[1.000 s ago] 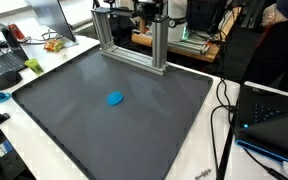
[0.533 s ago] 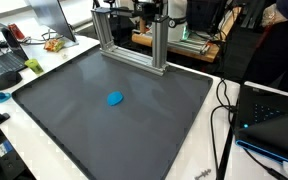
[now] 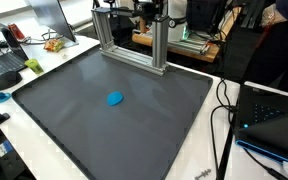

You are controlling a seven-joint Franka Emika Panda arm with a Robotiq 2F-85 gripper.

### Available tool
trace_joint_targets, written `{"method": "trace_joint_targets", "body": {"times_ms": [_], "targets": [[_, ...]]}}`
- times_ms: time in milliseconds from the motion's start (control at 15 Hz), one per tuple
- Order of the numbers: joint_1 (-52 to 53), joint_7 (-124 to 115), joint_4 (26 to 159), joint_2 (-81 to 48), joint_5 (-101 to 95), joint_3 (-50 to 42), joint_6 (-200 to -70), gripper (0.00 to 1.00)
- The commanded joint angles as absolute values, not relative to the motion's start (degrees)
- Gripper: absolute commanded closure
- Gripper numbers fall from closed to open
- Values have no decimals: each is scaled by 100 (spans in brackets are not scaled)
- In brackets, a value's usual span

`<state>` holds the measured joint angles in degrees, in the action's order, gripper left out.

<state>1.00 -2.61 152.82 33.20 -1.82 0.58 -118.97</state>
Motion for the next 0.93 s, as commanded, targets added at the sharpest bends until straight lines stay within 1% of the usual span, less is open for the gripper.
{"method": "trace_joint_targets", "body": {"times_ms": [0,400,867], "targets": [[-112,-573,15294,3287,-425,227,-11711,0],[-224,-826,15324,3243,-825,377,-11906,0],[-50,-357,15215,3262,-499,126,-11591,0]]}}
